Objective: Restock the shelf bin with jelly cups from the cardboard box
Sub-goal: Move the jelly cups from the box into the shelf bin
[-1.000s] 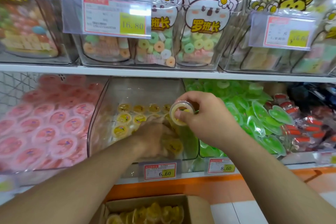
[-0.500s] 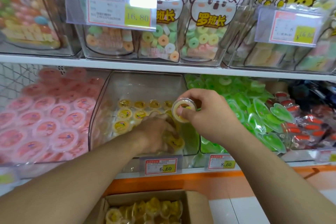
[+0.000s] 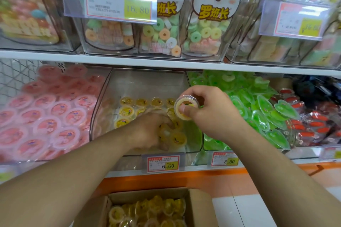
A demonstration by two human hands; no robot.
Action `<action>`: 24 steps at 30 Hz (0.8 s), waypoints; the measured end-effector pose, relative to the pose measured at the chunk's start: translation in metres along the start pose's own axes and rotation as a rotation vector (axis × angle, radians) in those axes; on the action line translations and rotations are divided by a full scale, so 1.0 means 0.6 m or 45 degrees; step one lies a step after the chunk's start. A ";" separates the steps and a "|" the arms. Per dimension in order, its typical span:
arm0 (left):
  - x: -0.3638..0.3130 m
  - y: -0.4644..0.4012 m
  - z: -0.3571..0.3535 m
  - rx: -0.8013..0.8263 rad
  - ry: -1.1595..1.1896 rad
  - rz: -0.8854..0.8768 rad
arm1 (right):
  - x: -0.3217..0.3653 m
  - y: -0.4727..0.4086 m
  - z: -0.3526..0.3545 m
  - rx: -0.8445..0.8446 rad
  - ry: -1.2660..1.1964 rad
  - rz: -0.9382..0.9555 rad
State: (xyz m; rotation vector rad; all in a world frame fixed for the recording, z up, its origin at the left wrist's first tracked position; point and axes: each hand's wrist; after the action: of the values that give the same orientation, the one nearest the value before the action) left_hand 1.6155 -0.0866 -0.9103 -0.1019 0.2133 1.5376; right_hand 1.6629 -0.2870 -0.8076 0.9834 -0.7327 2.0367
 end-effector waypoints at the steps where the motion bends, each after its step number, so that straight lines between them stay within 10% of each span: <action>1: 0.001 -0.001 -0.003 -0.022 0.002 0.008 | 0.000 0.000 0.000 0.000 0.002 0.001; 24: 0.031 0.016 0.010 0.048 -0.167 0.026 | -0.001 -0.001 -0.005 0.011 0.009 0.009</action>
State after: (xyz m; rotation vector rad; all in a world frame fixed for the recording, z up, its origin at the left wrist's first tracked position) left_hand 1.6068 -0.0667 -0.9074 0.0311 0.1392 1.5533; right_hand 1.6627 -0.2845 -0.8095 0.9790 -0.7253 2.0498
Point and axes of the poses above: each hand's wrist, its own y-axis away from the middle knuckle, its own z-axis out of the back of the hand, x = y × z, and after that the axes turned 14 degrees about -y, right-handed
